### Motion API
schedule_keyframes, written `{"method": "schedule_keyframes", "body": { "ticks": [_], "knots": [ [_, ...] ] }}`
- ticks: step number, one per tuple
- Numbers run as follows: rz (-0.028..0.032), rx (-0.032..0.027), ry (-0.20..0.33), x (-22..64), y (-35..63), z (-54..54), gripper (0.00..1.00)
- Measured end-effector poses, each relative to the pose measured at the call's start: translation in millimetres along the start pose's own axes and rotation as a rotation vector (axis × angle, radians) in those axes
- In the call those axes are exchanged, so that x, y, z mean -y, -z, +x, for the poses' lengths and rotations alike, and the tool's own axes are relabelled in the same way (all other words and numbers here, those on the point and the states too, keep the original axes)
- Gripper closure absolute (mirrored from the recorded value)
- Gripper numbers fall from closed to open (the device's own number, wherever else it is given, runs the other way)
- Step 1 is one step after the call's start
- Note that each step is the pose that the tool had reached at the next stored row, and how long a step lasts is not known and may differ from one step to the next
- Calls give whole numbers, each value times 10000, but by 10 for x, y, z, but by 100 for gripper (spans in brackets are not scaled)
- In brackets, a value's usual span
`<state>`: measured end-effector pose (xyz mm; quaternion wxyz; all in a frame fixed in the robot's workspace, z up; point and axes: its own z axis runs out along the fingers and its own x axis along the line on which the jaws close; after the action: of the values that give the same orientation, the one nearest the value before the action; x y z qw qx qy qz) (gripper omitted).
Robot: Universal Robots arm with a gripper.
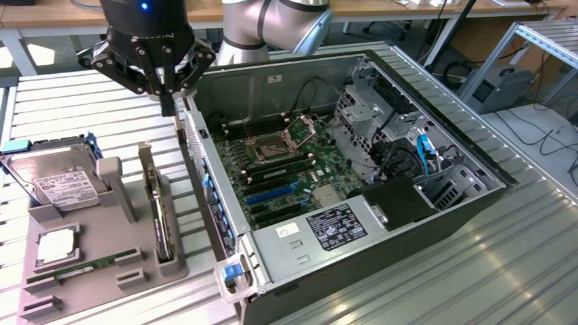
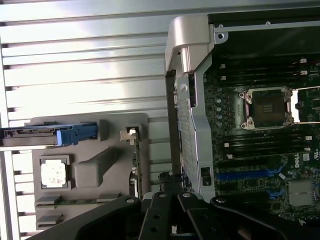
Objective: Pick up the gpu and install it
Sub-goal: 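Reach for the gpu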
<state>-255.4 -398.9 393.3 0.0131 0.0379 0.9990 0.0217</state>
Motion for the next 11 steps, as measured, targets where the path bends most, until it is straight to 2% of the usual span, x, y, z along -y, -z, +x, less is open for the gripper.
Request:
{"method": "schedule_keyframes", "body": {
  "ticks": [11],
  "knots": [
    [0, 0, 0, 2, 1, 27, 89]
  ]
}}
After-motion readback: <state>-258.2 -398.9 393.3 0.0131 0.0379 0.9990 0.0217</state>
